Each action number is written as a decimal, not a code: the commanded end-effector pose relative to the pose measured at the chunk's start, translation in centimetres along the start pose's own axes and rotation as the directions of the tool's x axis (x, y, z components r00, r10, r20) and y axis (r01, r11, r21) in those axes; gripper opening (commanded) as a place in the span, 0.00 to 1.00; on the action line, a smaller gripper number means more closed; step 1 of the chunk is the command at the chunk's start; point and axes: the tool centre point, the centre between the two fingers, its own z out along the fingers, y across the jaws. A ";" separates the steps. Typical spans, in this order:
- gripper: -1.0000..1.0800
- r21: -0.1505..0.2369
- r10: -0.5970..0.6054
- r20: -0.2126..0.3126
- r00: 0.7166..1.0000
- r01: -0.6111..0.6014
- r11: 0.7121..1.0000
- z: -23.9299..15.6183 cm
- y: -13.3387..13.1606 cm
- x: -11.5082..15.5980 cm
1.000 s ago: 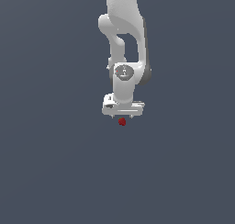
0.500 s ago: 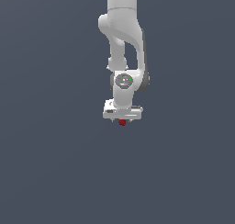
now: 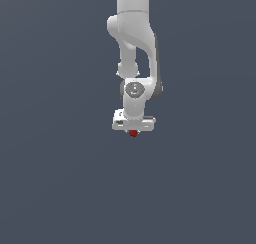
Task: Pick up the object and move it to a goal position.
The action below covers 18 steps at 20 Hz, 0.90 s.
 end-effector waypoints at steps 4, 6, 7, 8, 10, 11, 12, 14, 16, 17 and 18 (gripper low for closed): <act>0.00 0.000 0.000 0.000 1.000 0.000 1.000 0.0 0.0 0.0; 0.00 0.001 -0.001 -0.004 1.000 0.001 1.000 -0.1 -0.1 0.2; 0.00 0.002 -0.002 -0.009 1.000 0.002 1.000 -0.2 -0.2 0.4; 0.00 0.003 -0.004 -0.017 1.000 0.004 1.000 -0.4 -0.4 0.7; 0.00 0.007 -0.009 -0.038 0.999 0.009 1.000 -1.0 -0.8 1.5; 0.00 0.010 -0.012 -0.052 0.999 0.012 1.000 -1.3 -1.1 2.0; 0.00 0.013 -0.015 -0.068 0.998 0.016 1.000 -1.8 -1.4 2.7; 0.00 0.019 -0.023 -0.108 0.994 0.025 0.999 -2.9 -2.2 4.1; 0.00 0.027 -0.033 -0.157 0.987 0.038 0.999 -4.3 -3.3 5.9; 0.00 0.032 -0.038 -0.185 0.982 0.045 0.998 -5.3 -3.9 6.9; 0.00 0.036 -0.044 -0.216 0.975 0.053 0.998 -6.3 -4.5 7.9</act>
